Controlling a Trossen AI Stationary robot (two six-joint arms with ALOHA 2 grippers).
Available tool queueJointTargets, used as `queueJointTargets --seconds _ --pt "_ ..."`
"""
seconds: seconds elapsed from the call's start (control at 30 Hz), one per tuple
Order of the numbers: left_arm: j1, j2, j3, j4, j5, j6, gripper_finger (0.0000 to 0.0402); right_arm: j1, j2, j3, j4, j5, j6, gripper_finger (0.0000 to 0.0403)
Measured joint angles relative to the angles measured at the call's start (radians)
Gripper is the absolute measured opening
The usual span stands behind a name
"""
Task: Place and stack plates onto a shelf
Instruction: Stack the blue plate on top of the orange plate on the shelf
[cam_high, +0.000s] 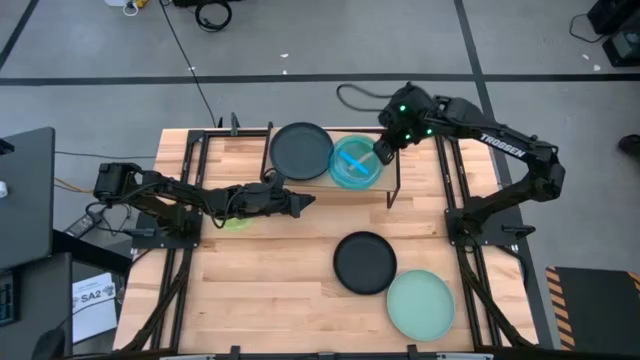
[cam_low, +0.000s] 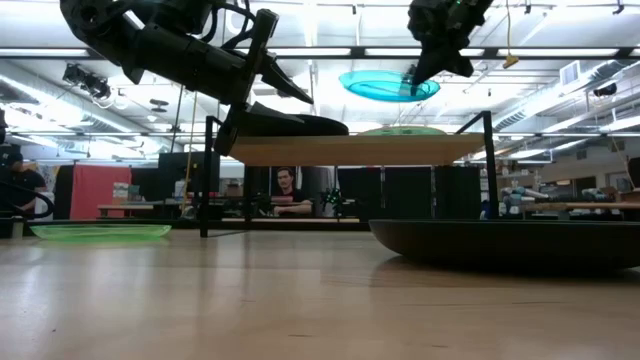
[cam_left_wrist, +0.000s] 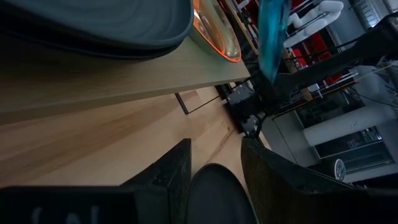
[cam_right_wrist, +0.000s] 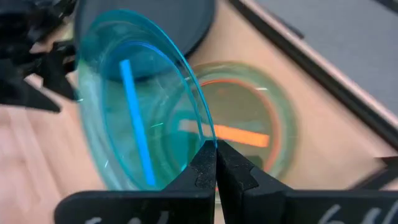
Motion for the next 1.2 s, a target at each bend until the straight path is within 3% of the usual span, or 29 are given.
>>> queueJointTargets --seconds 0.43,0.93,1.2 --pt "0.0 0.0 0.0 -0.002 0.0 0.0 0.0146 -0.181 0.006 -0.014 -0.027 -0.042 -0.074 0.0008" --pt "0.0 0.0 0.0 -0.005 0.0 -0.001 0.0146 -0.201 0.089 -0.018 -0.04 -0.068 -0.074 0.0009" --pt "0.0 0.0 0.0 -0.005 0.0 -0.001 0.0146 -0.201 0.089 -0.018 -0.04 -0.068 -0.066 0.0031"
